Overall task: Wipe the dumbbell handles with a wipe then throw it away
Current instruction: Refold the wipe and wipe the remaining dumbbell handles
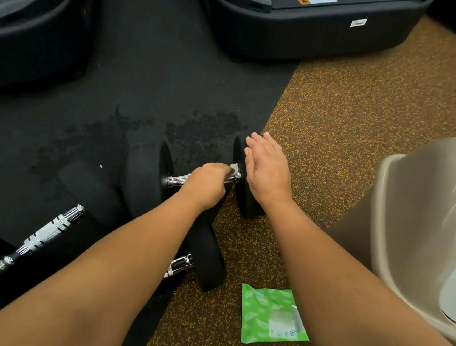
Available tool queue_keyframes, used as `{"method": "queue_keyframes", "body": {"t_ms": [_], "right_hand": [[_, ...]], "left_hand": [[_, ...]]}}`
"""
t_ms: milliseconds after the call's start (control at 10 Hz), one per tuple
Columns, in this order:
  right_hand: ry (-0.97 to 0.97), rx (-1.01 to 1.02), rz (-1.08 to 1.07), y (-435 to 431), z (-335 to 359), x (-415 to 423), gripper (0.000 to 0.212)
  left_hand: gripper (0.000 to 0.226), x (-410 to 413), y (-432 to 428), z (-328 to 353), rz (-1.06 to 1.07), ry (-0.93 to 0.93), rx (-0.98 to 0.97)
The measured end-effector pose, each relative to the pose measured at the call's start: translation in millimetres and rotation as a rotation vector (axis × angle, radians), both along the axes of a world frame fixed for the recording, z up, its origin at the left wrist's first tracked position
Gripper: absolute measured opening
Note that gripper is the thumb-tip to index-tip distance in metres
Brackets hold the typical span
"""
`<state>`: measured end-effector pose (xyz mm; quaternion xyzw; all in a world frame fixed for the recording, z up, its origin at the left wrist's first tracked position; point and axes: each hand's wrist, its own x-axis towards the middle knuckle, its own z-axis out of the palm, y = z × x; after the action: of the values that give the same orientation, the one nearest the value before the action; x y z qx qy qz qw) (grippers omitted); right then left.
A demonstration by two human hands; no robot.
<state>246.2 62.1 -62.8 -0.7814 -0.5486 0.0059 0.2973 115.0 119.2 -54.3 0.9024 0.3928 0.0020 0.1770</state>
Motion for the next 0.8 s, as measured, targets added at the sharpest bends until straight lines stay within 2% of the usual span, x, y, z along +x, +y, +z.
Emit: {"method": "queue_keyframes", "body": {"t_ms": [100,200,300,600,700,800], "right_hand": [[0.001,-0.002,0.001,0,1,1,0.04],[0.005,0.004,0.001,1,1,0,0.04],[0.015,0.015,0.005,0,1,0,0.041],[0.004,0.014,0.013,0,0,1,0.04],[0.013,0.004,0.022,-1,1,1,0.039],[0.035,0.022,0.027,-1,2,1,0.038]], "left_hand": [[0.038,-13,2,-7,-0.008,0.006,0.063],[0.031,-12,-4,-4,0.088,0.047,0.119],[0.034,0,-15,1,0.102,0.077,0.144],[0.051,-6,-24,-15,-0.192,0.116,0.199],[0.055,-21,-17,-12,-0.233,0.154,0.183],[0.06,-30,-13,-5,-0.177,0.132,0.179]]}}
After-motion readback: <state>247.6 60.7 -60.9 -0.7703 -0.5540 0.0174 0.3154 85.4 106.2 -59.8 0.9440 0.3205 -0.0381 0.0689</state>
